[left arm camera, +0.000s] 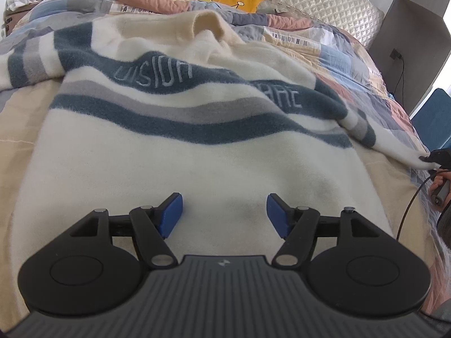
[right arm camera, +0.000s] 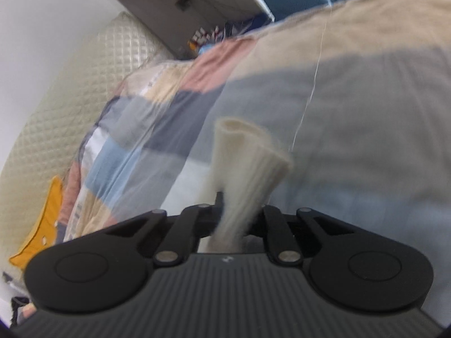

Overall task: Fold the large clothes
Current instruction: 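Grasp the knit sleeve cuff of the sweater with the right gripper, then lift the sleeve with the right gripper and carry it across the sweater body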

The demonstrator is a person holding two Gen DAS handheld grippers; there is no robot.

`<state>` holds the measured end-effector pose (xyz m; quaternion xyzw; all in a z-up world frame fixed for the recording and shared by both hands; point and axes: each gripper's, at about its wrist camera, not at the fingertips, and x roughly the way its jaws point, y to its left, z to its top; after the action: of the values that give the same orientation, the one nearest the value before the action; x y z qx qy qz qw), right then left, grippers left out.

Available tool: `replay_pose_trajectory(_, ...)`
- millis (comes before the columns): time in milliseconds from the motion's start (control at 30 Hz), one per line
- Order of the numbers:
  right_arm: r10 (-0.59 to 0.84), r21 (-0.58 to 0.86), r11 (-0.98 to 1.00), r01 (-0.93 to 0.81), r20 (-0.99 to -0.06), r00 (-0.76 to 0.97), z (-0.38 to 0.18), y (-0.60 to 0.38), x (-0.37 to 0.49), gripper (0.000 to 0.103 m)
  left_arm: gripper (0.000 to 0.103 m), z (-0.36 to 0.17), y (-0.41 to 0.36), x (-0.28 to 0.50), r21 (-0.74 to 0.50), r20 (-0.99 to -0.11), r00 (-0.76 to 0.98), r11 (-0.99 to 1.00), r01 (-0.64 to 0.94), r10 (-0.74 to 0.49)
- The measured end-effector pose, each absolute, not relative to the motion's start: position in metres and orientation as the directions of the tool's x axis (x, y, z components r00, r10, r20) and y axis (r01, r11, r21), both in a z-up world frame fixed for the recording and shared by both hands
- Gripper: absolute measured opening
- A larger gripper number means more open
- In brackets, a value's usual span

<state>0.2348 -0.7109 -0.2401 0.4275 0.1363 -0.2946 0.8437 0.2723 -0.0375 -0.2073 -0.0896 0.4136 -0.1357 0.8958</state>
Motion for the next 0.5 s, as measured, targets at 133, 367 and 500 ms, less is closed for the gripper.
replay_pose_trajectory(133, -0.411, 0.589, 0.496, 0.638, -0.488, 0.77, -0.223, -0.725, 0.235, 0.01, 0.072, -0.206, -0.038, 0.273, -0.267, -0.716, 0.623, 0.948, 0.173, -0.315)
replay_pose_trajectory(367, -0.419, 0.52, 0.627, 0.58, -0.402, 0.814, -0.156, -0.701, 0.25, 0.01, 0.072, -0.195, -0.024, 0.271, -0.346, -0.686, 0.628, 0.924, 0.165, -0.369)
replay_pose_trajectory(500, -0.374, 0.463, 0.736, 0.494, -0.33, 0.867, -0.104, -0.661, 0.259, 0.01, 0.072, -0.182, -0.013, 0.263, -0.384, -0.656, 0.646, 0.91, 0.159, -0.389)
